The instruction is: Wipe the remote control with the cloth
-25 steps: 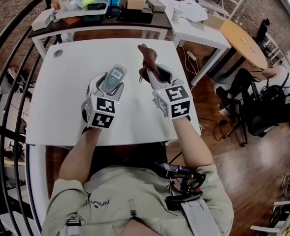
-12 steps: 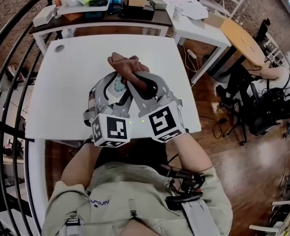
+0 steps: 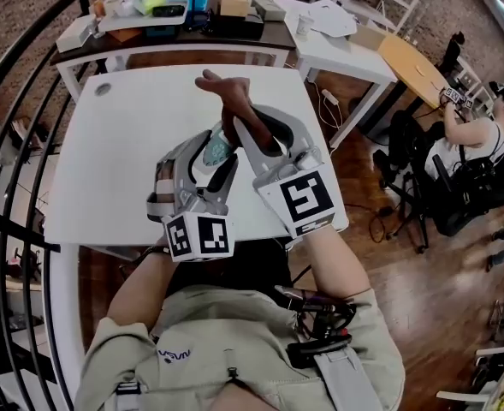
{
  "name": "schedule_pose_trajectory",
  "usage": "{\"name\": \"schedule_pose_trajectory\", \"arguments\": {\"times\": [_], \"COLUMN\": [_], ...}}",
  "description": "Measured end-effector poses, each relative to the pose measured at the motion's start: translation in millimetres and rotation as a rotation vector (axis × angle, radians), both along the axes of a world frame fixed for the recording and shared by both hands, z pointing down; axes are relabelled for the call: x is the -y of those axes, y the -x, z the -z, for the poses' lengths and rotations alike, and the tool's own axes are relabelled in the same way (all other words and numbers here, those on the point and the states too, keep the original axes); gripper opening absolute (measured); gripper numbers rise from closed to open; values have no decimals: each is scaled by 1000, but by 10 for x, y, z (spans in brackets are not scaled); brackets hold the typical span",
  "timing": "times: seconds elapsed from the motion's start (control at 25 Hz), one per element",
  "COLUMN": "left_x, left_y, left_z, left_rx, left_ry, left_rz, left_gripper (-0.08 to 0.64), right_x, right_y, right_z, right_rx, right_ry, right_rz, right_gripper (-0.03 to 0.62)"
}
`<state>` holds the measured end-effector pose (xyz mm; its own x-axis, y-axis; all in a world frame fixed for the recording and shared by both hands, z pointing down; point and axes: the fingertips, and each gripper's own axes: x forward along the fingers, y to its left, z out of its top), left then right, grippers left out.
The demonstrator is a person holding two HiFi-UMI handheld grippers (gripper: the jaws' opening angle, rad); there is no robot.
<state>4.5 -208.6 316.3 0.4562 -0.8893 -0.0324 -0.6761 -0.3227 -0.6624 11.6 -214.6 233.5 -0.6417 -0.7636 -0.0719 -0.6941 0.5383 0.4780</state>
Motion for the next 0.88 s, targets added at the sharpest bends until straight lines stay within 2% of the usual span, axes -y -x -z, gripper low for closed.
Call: {"name": "schedule_pose_trajectory", "arguments": {"times": [0.08,0.24,0.32,0.4,0.52,0.64,0.76,0.8,0.88], "left_x": [9,57,90,161,286,314,282,268,243], "left_y": [-7,46,71,119,248,280,274,264,237], "left_z": [13,12,-22,-48,147,312,407,416,450], "left_rx": [5,-3,-23,-90,-292,-539,-841,-922,-1037], "left_ry": [-7,-1,17,67,190,346,543,600,683], "left_rz": [0,8,1,-38,-127,-284,-466,-516,-587], "left_gripper": [287,285,287,287,287,287,287,287,287], "right_x": [-13,-201,-280,-316,-246,-107,49,85,107], "right_y": [96,389,456,412,139,-172,-330,-333,-281], "right_z": [-136,-396,-429,-338,20,274,294,257,152], "right_rx": [-17,-29,-1,59,177,270,298,295,281], "right_ry": [47,136,180,196,97,5,-20,-14,5], "right_rz": [21,124,193,237,191,107,44,40,56], "right_gripper": [64,64,64,64,64,64,64,64,64]}}
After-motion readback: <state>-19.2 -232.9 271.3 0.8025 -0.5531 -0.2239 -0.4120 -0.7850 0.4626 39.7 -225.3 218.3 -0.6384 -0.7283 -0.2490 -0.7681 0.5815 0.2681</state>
